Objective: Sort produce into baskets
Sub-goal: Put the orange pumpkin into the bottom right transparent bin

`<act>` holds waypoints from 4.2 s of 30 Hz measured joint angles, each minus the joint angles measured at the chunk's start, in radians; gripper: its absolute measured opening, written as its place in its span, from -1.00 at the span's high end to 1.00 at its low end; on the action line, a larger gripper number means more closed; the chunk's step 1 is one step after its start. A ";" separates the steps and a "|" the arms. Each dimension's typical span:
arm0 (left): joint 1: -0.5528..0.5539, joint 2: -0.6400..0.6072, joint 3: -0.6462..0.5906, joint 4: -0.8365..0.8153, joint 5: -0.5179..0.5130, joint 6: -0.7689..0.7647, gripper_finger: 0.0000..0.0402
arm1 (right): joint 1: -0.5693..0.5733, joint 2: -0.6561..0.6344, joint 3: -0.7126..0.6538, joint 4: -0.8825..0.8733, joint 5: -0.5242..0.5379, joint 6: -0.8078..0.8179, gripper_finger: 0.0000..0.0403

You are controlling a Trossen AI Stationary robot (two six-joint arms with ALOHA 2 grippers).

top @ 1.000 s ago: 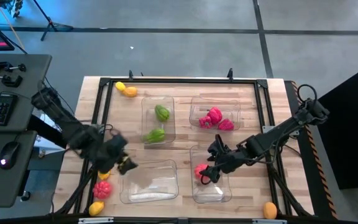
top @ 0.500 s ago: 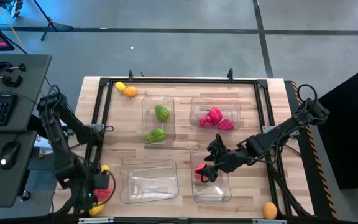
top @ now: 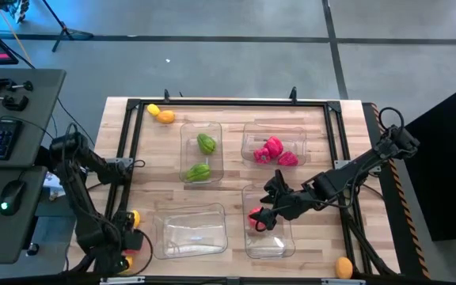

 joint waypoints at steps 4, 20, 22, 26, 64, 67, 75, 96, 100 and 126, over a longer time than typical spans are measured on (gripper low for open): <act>0.000 0.020 0.000 0.000 0.001 -0.050 -0.96 | 0.000 0.000 0.000 0.000 0.000 -0.013 -0.97; 0.001 0.145 0.001 0.014 -0.013 -0.004 -0.96 | 0.001 0.000 0.000 -0.011 -0.014 -0.013 -0.97; 0.001 0.161 0.002 0.013 -0.014 0.000 -0.96 | 0.001 0.000 0.000 -0.012 -0.014 -0.013 -0.97; 0.001 0.179 0.003 0.013 -0.004 0.000 -0.96 | 0.001 0.000 0.000 -0.020 -0.014 -0.013 -0.97; 0.089 -0.185 -0.039 -0.034 0.060 -0.237 -0.59 | 0.001 0.000 0.000 -0.032 -0.107 -0.037 -0.97; 0.110 -0.341 -0.038 -0.031 0.051 -0.345 -0.60 | 0.001 0.000 0.000 -0.032 -0.114 -0.040 -0.97; 0.217 -0.572 -0.035 0.197 -0.448 -0.346 -0.60 | 0.001 -0.005 0.000 0.034 -0.123 -0.133 -0.97; 0.850 0.186 0.035 1.444 -0.168 0.737 -0.60 | 0.035 -0.306 0.001 0.440 0.482 -0.554 -0.97; 0.878 0.306 0.137 1.447 -0.190 0.858 -0.60 | 0.035 -0.304 0.001 0.437 0.482 -0.573 -0.97; 0.977 0.409 0.272 1.390 -0.088 0.716 -0.98 | 0.035 -0.301 0.001 0.422 0.485 -0.583 -0.97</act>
